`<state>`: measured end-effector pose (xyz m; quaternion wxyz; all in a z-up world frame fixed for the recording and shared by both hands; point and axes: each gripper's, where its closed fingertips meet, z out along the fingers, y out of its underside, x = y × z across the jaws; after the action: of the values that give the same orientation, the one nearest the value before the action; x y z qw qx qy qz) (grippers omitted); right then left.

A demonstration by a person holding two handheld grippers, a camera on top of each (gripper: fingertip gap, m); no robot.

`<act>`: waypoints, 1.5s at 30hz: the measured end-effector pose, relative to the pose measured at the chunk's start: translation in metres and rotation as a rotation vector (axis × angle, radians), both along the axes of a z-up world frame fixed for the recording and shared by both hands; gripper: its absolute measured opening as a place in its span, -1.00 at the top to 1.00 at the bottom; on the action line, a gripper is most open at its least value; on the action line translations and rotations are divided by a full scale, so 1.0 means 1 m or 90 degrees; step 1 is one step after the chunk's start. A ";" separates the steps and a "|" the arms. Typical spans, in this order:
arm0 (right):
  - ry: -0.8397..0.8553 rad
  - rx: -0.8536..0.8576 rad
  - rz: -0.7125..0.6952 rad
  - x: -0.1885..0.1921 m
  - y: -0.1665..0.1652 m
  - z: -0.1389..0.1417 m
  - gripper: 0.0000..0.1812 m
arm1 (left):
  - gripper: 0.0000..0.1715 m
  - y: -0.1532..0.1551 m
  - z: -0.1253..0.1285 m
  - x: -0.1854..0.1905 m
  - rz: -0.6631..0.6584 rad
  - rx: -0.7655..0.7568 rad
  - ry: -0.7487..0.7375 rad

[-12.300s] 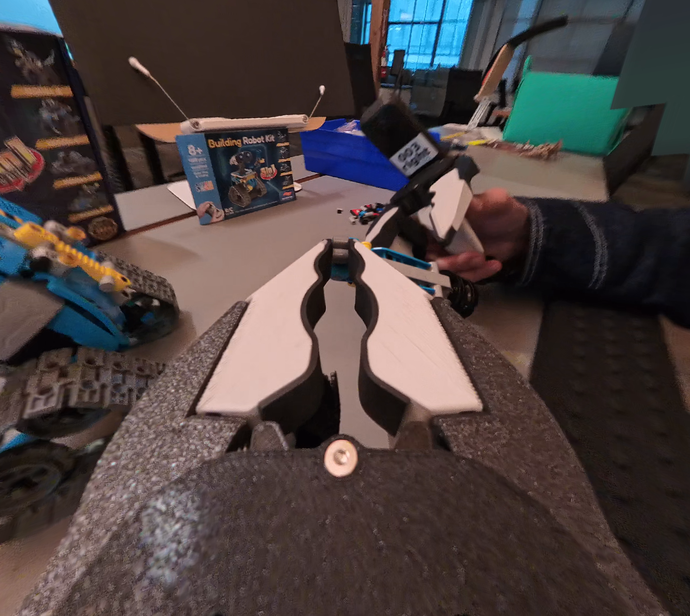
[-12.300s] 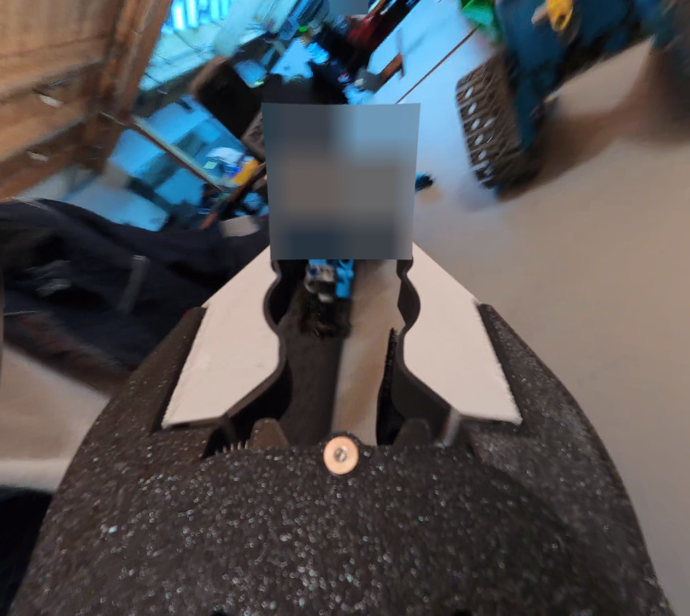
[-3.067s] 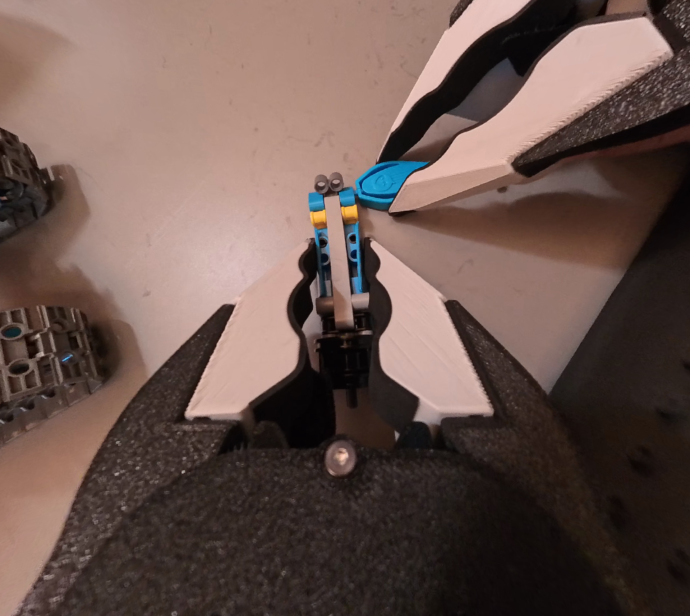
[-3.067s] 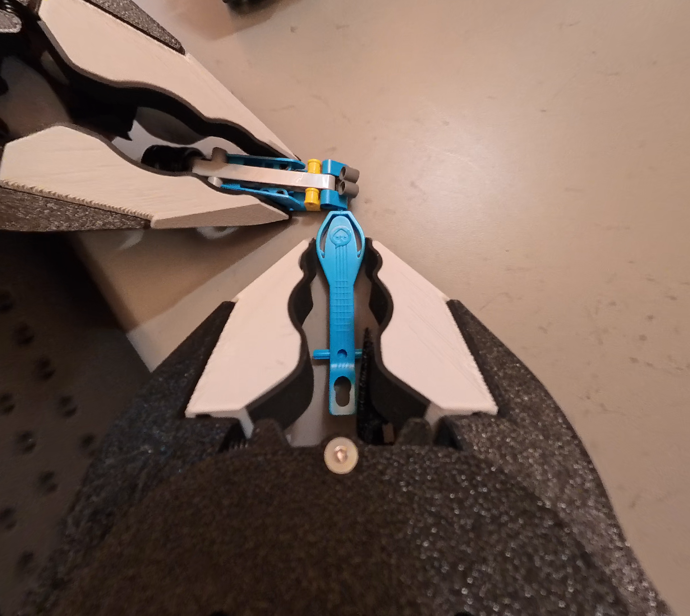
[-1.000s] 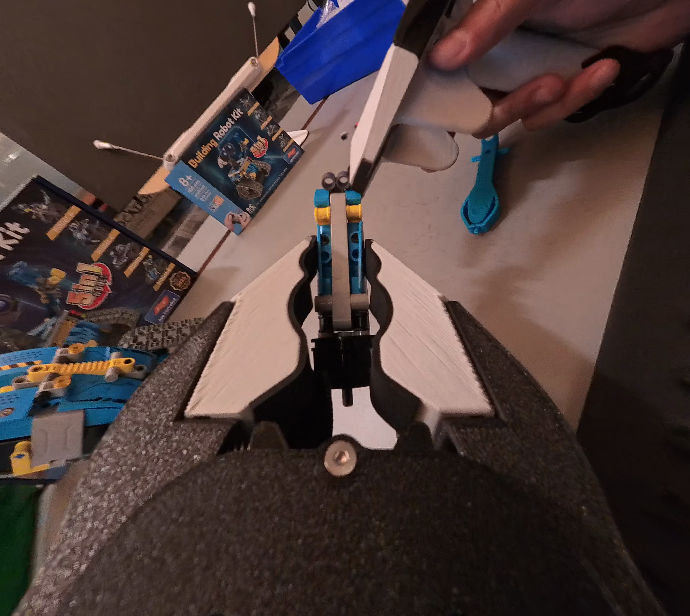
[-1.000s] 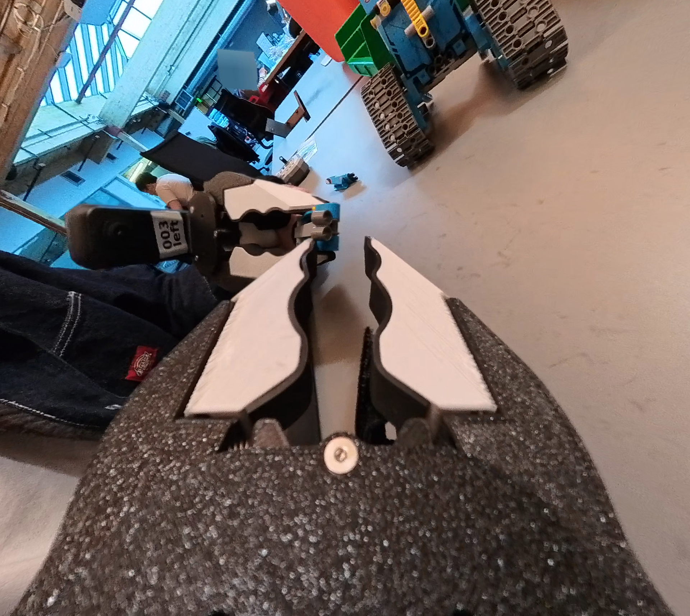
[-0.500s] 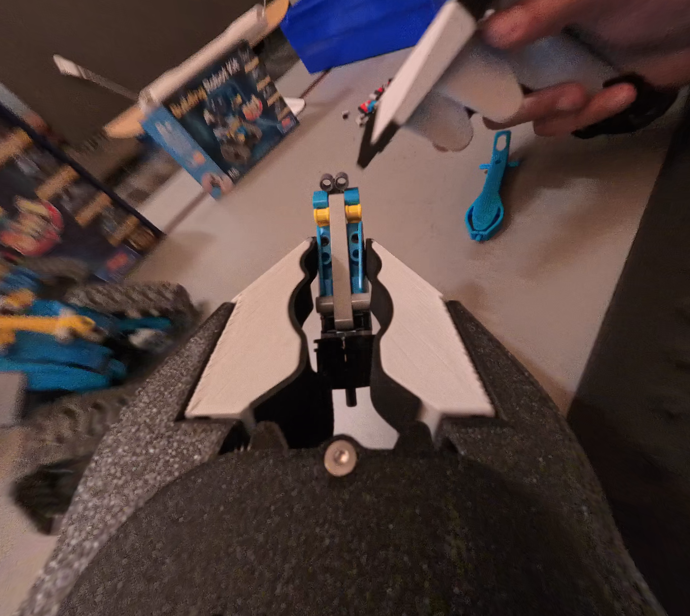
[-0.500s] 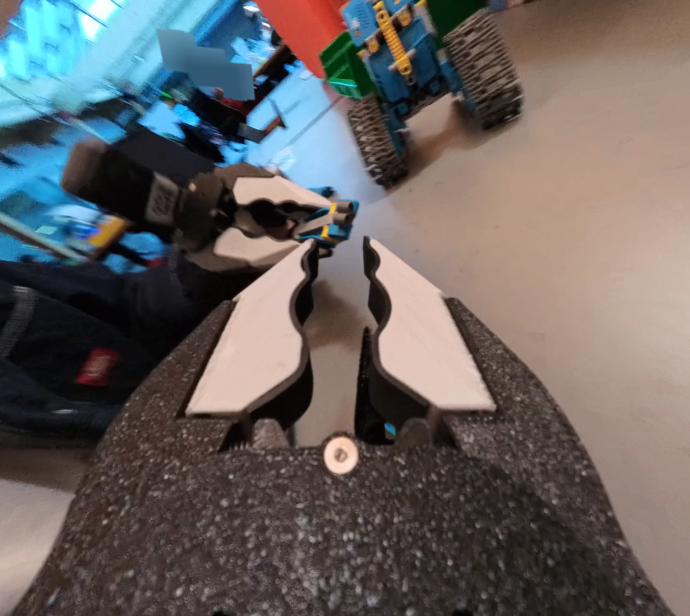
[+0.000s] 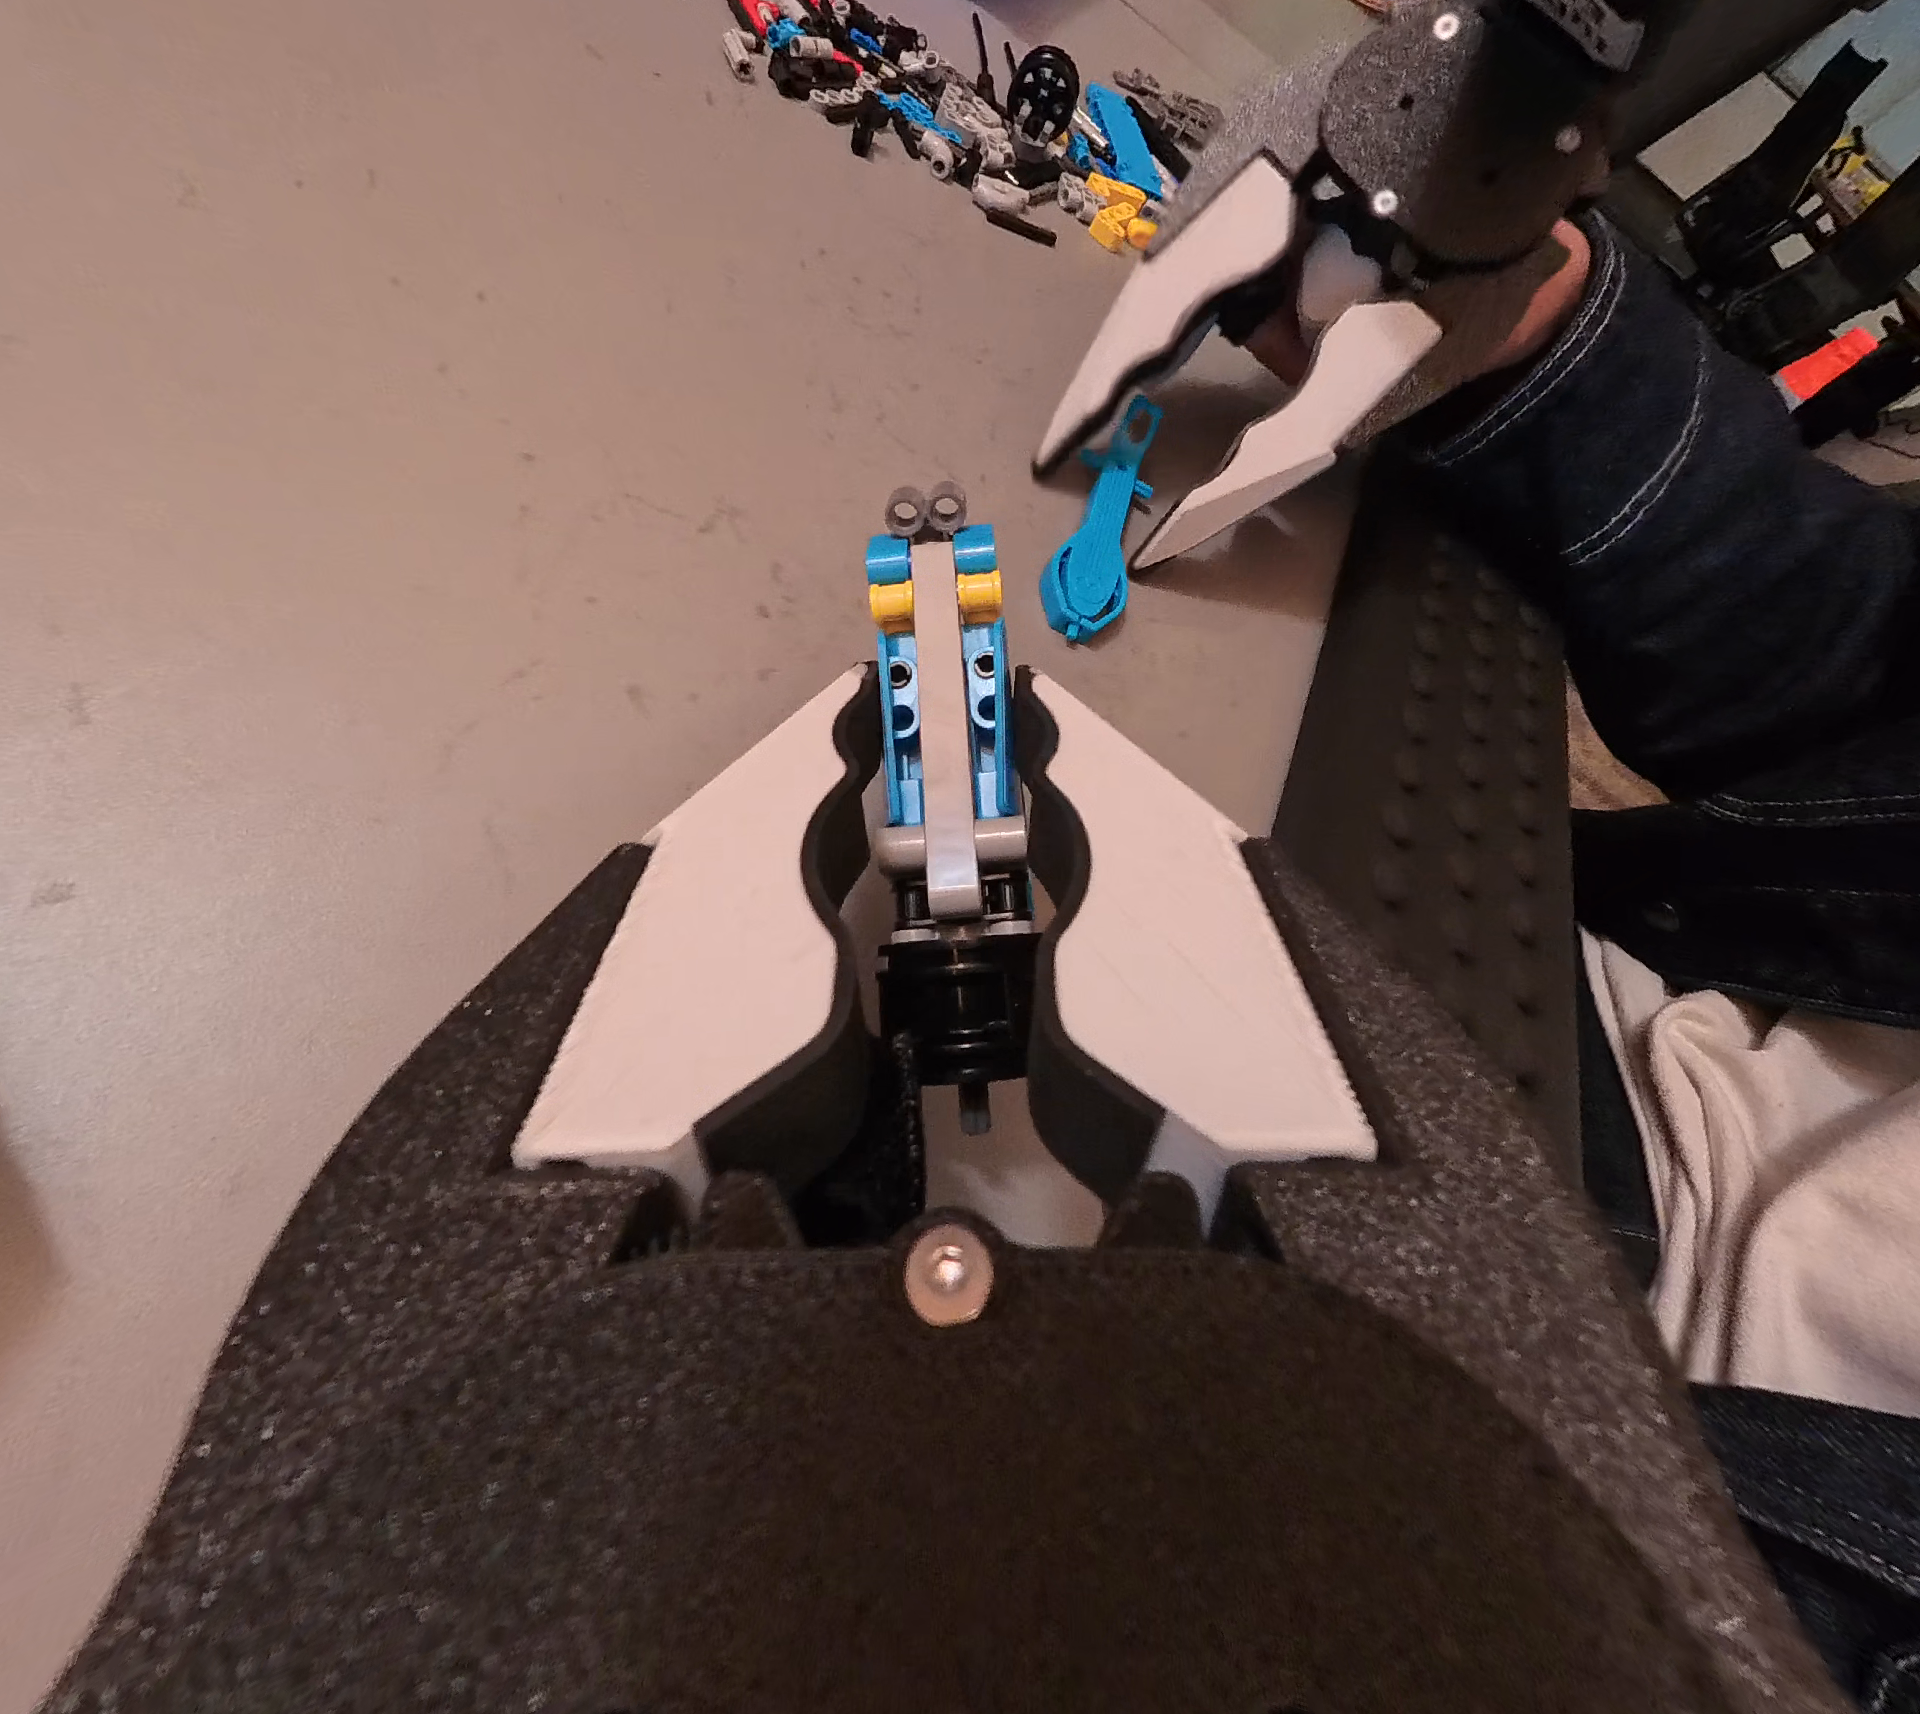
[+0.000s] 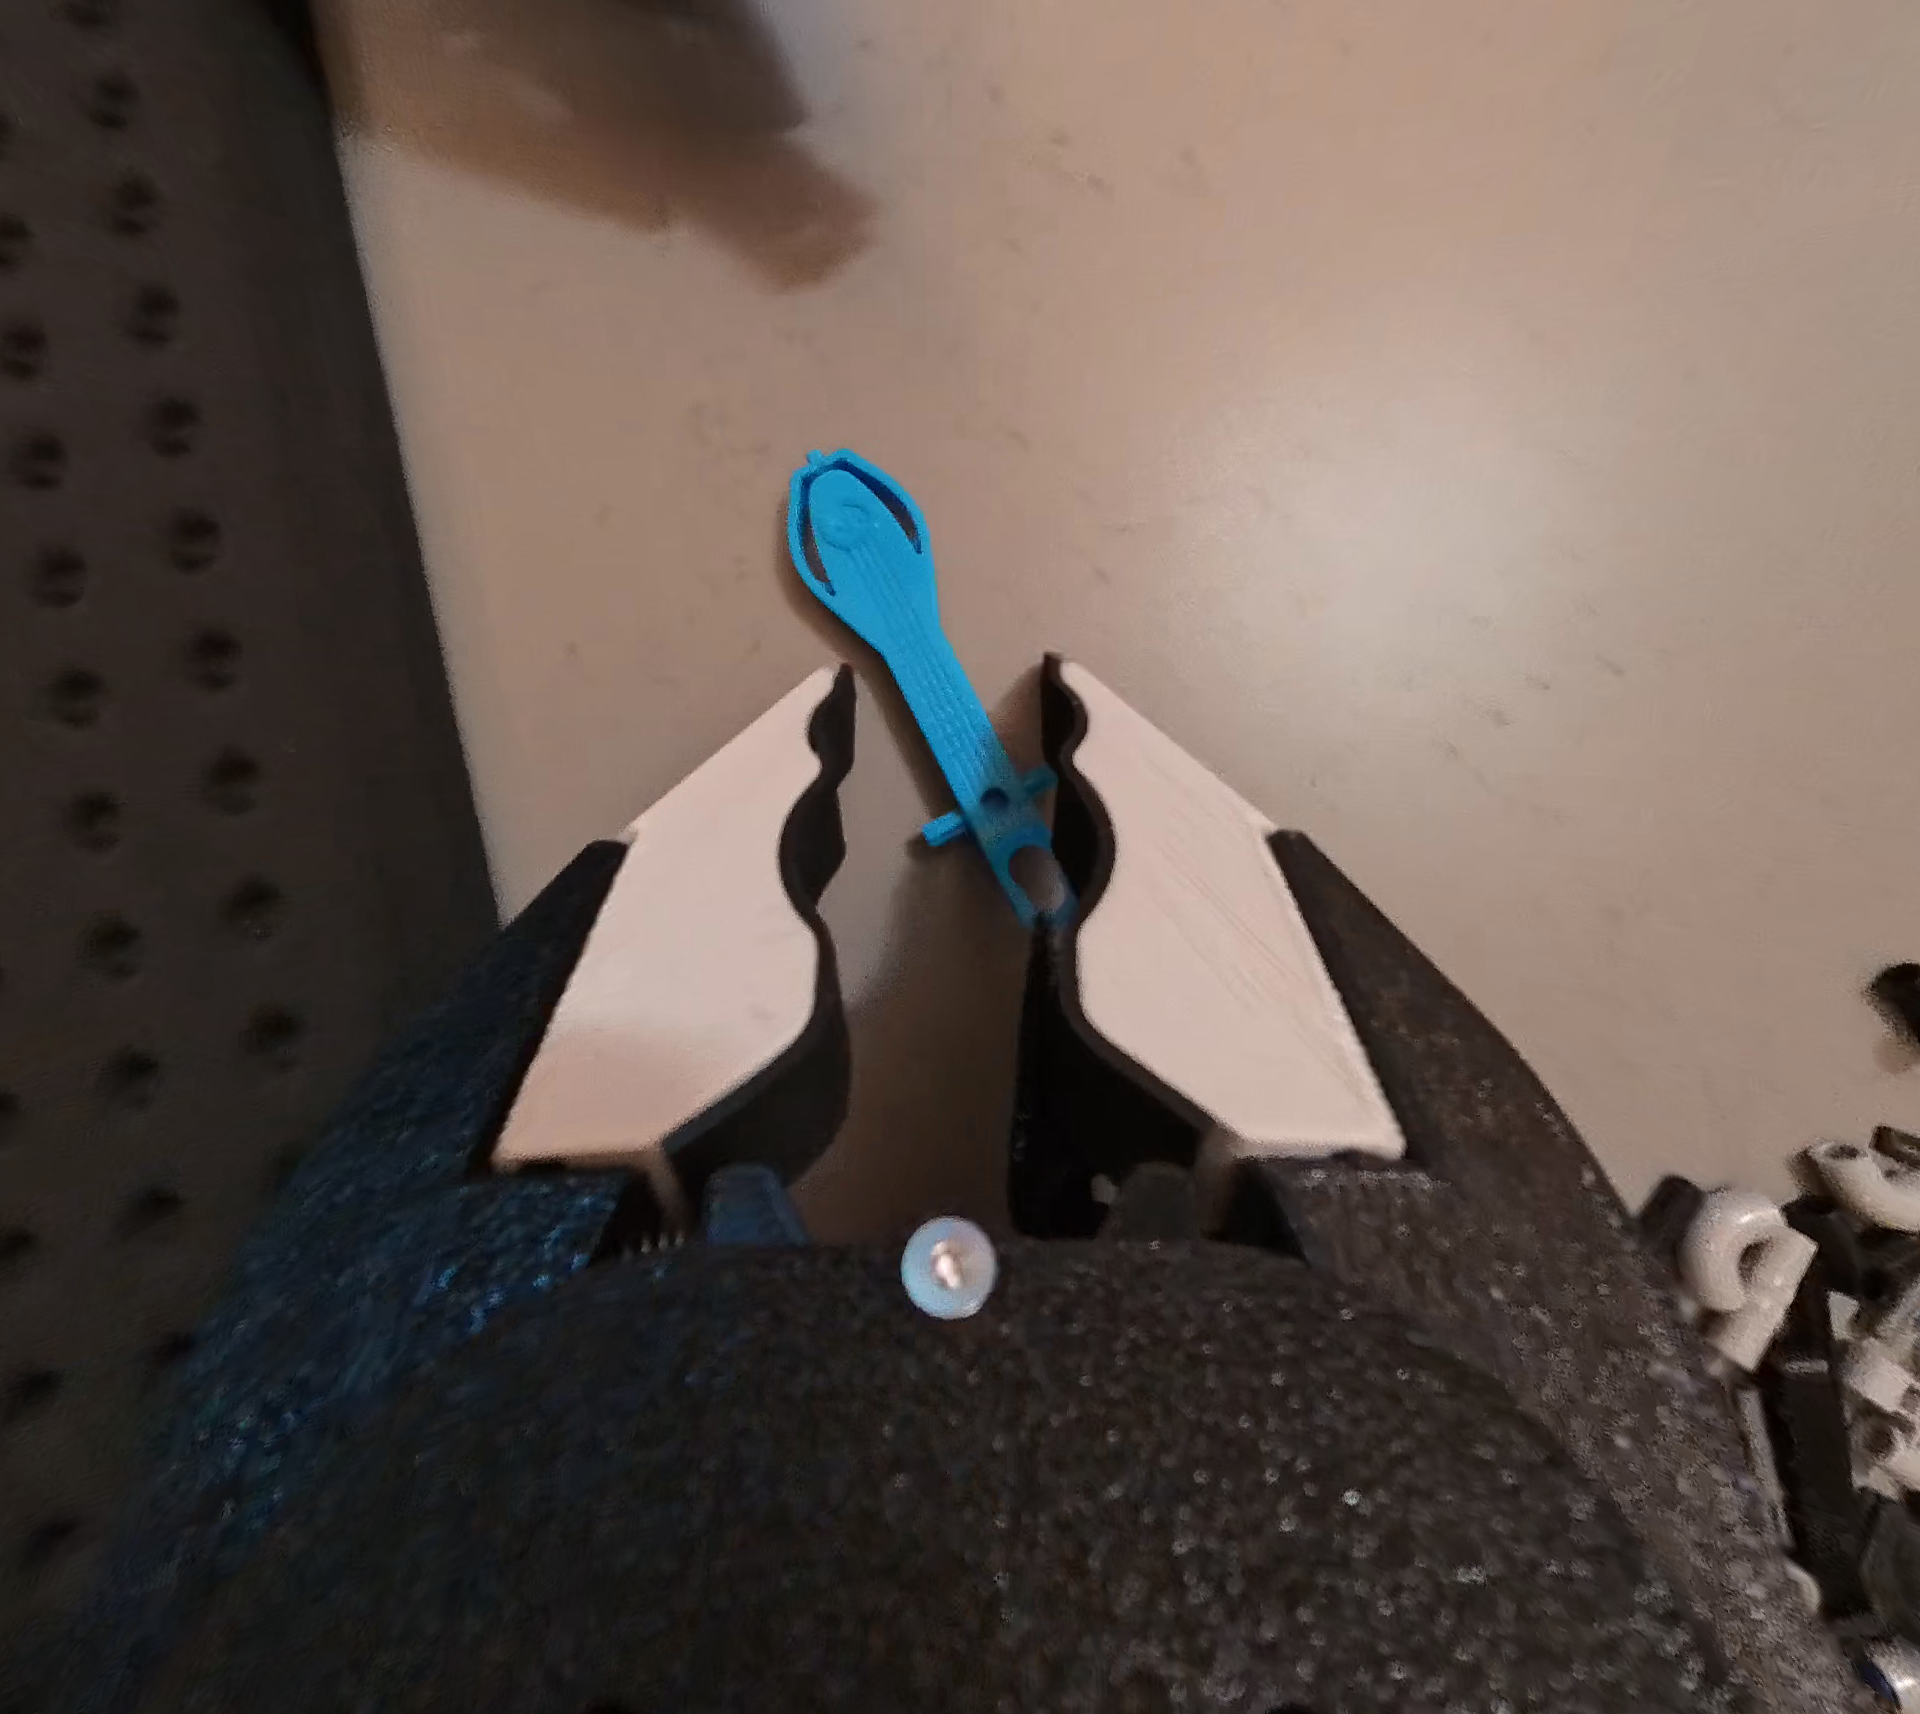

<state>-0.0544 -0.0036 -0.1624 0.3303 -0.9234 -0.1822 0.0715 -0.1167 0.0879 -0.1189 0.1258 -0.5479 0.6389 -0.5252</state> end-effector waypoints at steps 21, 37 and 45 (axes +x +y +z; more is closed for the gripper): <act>0.187 0.073 -0.233 -0.036 0.069 0.020 0.89 | 0.72 0.029 -0.020 0.010 0.111 0.236 0.010; 0.100 0.044 -0.259 -0.036 0.072 0.009 0.90 | 0.73 0.031 -0.031 0.012 0.109 0.417 0.006; -0.083 0.077 -0.242 -0.032 0.076 0.012 0.90 | 0.73 0.033 -0.035 0.011 0.113 0.413 0.024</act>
<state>-0.0867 0.0725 -0.1506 0.3804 -0.9222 -0.0297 -0.0632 -0.1053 0.1209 -0.1541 0.3267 -0.5424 0.7248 -0.2715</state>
